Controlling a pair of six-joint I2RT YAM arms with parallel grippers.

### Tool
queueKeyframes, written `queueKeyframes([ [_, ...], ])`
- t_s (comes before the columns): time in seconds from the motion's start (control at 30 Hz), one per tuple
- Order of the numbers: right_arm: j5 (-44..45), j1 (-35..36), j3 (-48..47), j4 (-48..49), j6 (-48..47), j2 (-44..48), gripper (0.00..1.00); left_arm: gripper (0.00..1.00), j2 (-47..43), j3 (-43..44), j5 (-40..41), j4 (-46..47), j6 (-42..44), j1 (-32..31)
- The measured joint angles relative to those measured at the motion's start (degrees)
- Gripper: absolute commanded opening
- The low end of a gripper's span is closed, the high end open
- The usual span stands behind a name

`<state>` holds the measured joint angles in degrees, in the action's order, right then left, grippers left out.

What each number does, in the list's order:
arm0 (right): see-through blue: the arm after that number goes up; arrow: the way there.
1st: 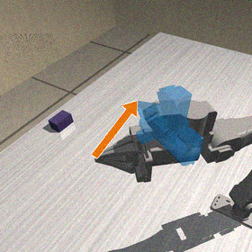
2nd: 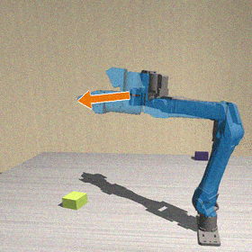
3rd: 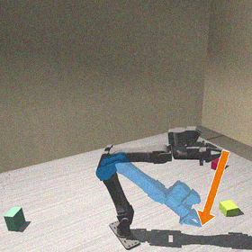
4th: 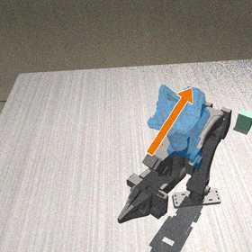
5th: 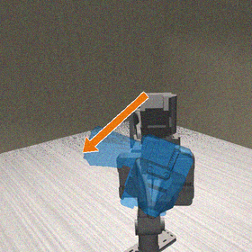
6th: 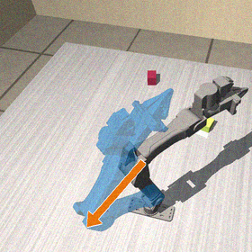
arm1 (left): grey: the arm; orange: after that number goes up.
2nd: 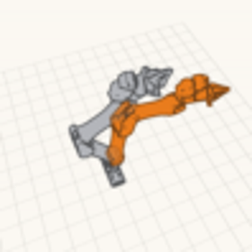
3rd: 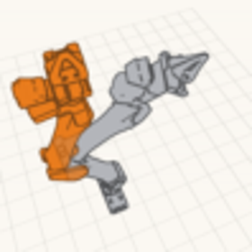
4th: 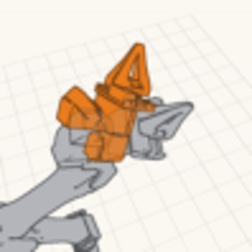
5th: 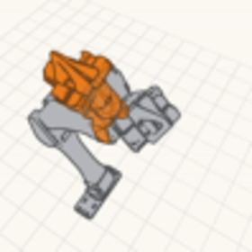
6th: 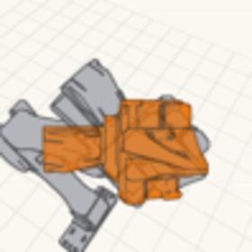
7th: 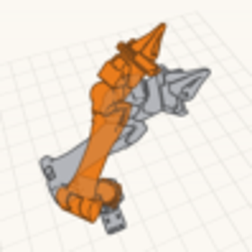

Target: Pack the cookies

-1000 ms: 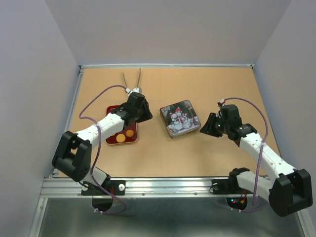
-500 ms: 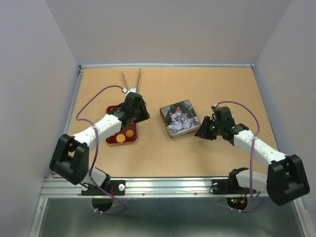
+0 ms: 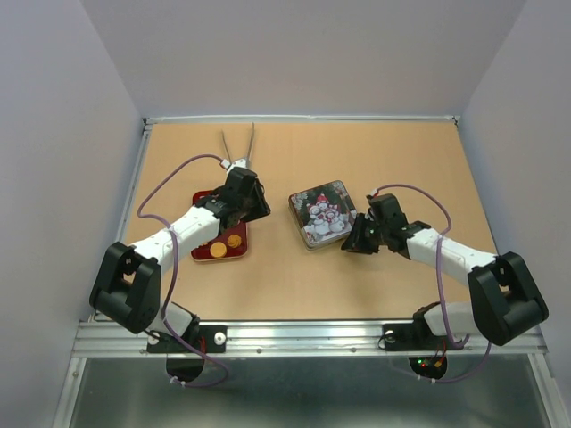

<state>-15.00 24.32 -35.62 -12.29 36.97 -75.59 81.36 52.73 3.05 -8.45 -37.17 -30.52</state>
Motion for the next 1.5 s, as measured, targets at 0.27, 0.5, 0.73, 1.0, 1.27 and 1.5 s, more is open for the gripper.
queueKeyframes([
  [0.27,1.64,1.29,0.11,3.76,1.44,-0.17,0.25,0.44,0.0,-0.76,0.0,-0.24,0.13,0.07],
  [0.5,2.78,1.31,0.11,5.73,2.12,-0.35,0.24,0.44,0.0,-0.76,0.0,-0.26,0.28,0.17],
  [0.73,2.8,3.28,0.31,7.26,4.0,-0.98,0.24,0.44,0.0,-0.76,0.0,-0.28,0.31,0.17],
  [1.0,4.11,3.67,1.7,8.37,6.34,-1.18,0.23,0.44,0.0,-0.76,-0.04,-0.28,0.31,0.26],
  [1.27,4.59,3.85,1.6,9.35,7.02,-4.98,0.23,0.44,0.0,-0.76,-0.15,-0.24,0.33,0.26],
  [1.5,4.55,3.85,-1.33,9.33,6.84,-5.44,0.23,0.44,0.09,-1.66,-0.46,0.02,0.31,0.26],
])
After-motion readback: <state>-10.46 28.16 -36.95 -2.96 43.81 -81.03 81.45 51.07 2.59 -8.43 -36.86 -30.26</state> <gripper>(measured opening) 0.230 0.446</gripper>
